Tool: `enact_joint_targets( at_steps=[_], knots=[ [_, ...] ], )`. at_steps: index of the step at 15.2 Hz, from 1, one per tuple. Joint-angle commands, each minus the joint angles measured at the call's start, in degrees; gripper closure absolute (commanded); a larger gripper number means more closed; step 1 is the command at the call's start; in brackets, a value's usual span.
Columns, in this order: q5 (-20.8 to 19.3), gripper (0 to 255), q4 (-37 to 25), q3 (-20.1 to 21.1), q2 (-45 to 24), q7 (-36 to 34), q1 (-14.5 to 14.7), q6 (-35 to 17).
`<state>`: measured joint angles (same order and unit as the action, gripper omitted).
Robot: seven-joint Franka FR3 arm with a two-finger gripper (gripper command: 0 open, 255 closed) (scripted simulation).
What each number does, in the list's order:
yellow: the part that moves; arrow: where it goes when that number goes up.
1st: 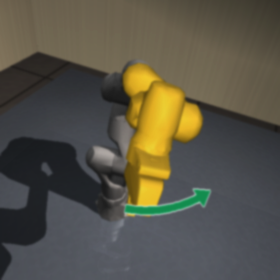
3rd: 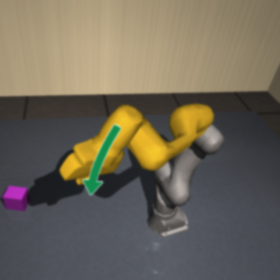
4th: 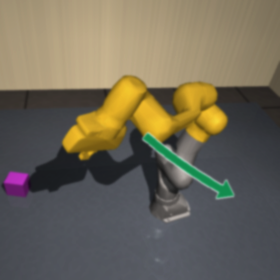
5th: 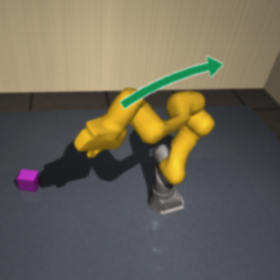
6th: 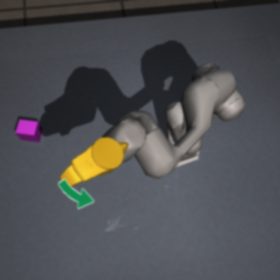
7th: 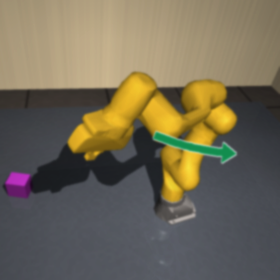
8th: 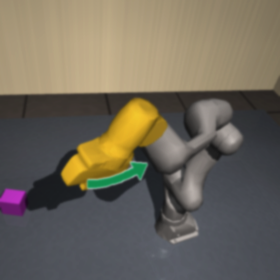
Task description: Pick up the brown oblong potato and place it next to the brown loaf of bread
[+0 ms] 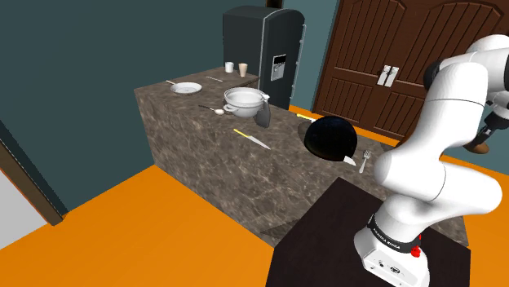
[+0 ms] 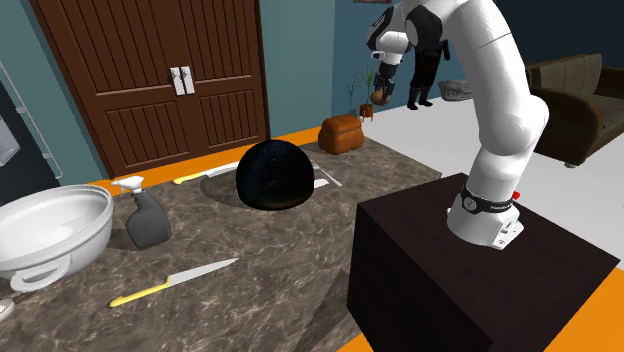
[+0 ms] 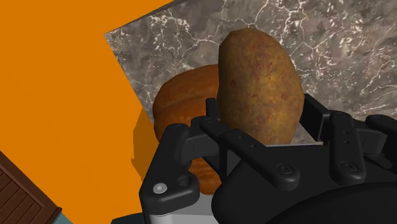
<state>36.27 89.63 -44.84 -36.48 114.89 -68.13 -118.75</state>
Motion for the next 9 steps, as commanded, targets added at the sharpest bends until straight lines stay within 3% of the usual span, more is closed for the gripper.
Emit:
enact_joint_targets(
  at_steps=[1,9],
  knots=[
    [0.71,255,-0.51,0.58,-1.11,0.51,-0.77,-0.45],
    [3.2,255,1.17,2.47,-3.93,2.37,-1.66,-4.43]
  ],
)
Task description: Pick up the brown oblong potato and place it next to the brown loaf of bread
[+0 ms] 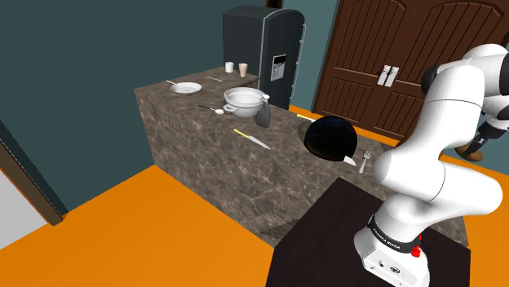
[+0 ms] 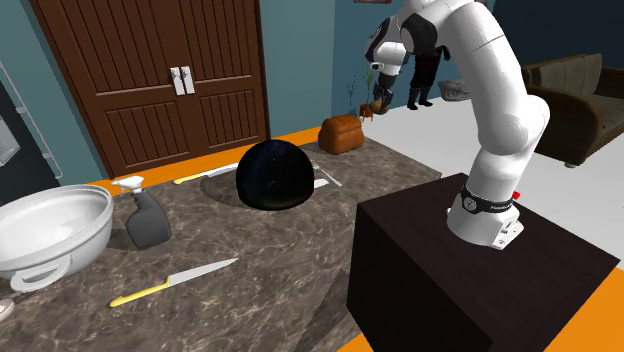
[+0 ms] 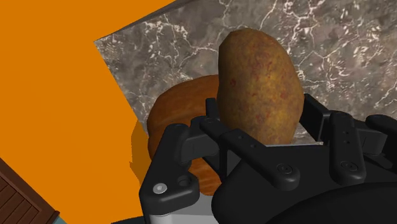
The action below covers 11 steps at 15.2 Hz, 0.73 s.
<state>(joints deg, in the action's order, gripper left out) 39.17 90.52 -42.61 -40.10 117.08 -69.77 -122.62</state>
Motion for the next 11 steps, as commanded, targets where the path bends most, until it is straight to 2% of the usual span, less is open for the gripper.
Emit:
enact_joint_targets(
  at_steps=[1,11],
  knots=[
    [0.63,255,0.42,0.5,-0.7,0.41,-0.15,-1.03],
    [3.92,255,1.11,3.27,-4.89,2.7,-1.75,-5.49]
  ],
)
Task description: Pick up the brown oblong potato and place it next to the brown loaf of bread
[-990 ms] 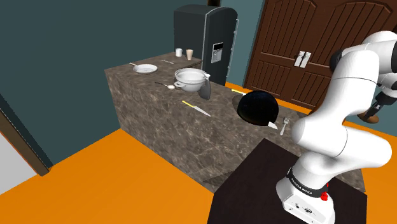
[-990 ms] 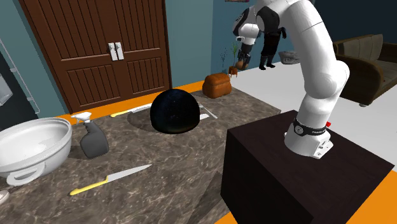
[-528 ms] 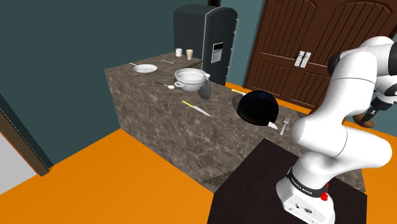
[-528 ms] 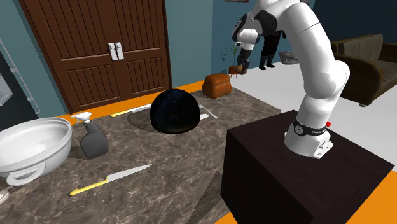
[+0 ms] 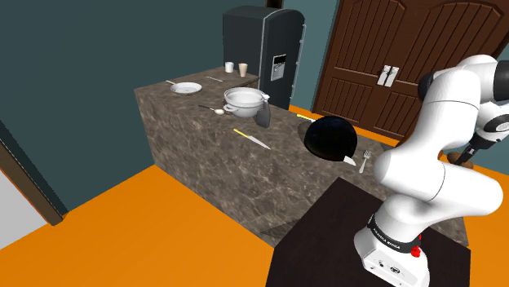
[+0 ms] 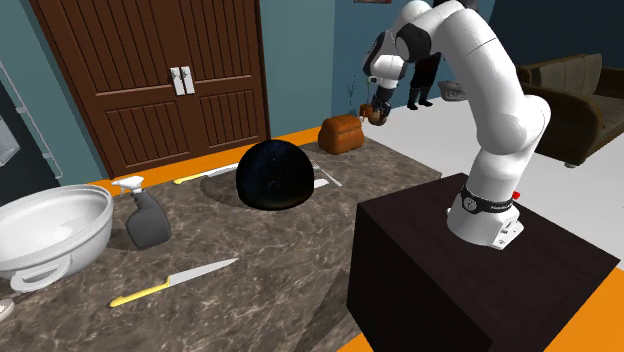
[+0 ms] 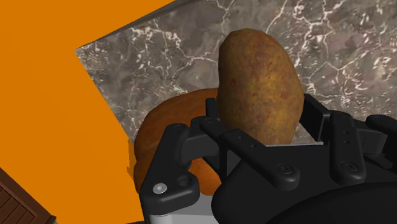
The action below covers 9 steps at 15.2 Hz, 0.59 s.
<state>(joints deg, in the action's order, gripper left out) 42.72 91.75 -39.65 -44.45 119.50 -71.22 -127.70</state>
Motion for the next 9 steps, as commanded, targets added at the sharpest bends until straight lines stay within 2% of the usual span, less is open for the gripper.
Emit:
enact_joint_targets(
  at_steps=[1,9],
  knots=[
    [0.7,255,-0.13,0.61,-0.99,0.5,-0.48,-0.82],
    [3.27,255,-0.67,3.02,-4.81,2.2,-2.03,-4.01]
  ],
)
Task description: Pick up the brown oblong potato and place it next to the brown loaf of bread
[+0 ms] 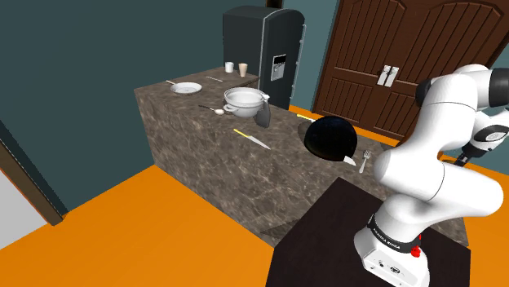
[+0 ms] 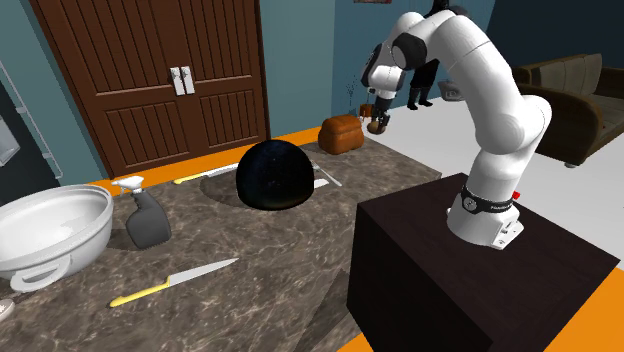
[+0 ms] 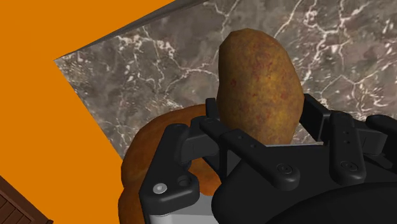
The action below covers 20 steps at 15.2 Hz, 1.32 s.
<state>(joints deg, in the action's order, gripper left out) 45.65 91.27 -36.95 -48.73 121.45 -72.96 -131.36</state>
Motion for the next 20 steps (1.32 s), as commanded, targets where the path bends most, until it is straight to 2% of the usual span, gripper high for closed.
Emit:
enact_joint_targets(
  at_steps=[1,12,19,20],
  knots=[
    [0.65,255,-0.31,0.62,-1.04,0.46,-0.49,-0.74],
    [3.81,255,-2.58,3.94,-6.91,2.42,-2.83,-4.58],
    [3.81,255,-2.58,3.94,-6.91,2.42,-2.83,-4.58],
    [3.81,0,-2.58,3.94,-6.91,2.42,-2.83,-4.58]
  ],
)
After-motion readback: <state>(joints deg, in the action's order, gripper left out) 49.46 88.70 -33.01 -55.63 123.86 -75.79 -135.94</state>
